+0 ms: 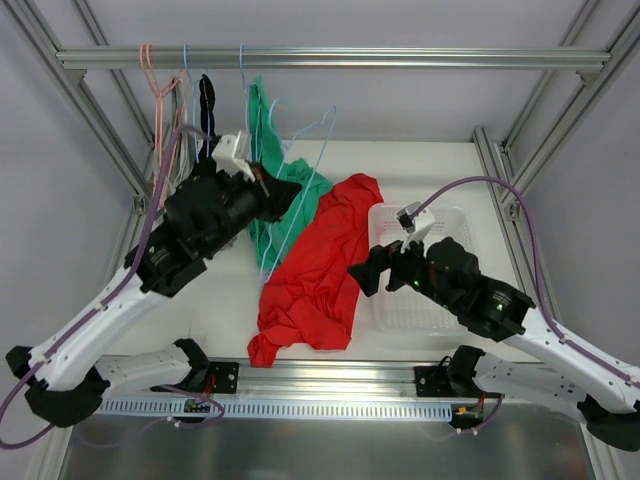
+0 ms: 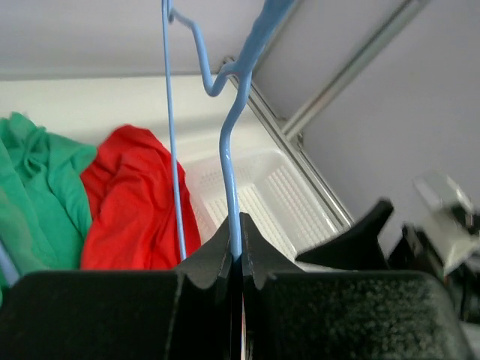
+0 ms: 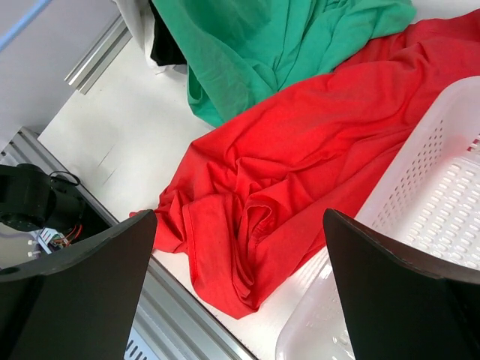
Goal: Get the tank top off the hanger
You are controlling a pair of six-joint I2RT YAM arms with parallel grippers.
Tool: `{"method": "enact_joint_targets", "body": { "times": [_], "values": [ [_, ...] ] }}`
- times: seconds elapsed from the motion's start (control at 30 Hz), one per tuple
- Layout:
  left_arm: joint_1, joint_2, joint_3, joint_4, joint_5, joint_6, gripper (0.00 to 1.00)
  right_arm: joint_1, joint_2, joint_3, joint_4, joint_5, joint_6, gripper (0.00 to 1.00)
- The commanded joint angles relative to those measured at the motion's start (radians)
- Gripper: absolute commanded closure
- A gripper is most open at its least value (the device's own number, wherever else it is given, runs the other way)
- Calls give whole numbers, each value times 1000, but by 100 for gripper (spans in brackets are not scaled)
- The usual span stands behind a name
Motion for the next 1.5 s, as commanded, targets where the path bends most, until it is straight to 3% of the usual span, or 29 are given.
{"method": "enact_joint_targets", "body": {
  "times": [0.0, 0.2, 0.33, 1.07, 1.47],
  "values": [
    [-11, 173, 269, -109, -116, 17, 100, -3, -6, 42, -30, 52, -30, 0],
    [-5, 564, 779, -319, -281, 118, 100, -24, 14, 39, -33, 46, -28, 1],
    [18, 708, 953, -416, -294, 120, 100, -41, 14, 36, -36, 23, -25, 1],
    [124, 881, 1085, -438, -174, 123, 100, -67, 100, 50, -4, -50, -53, 1],
    [162, 904, 1036, -441, -105, 69, 100, -76, 143, 29, 27, -116, -85, 1]
  ]
}}
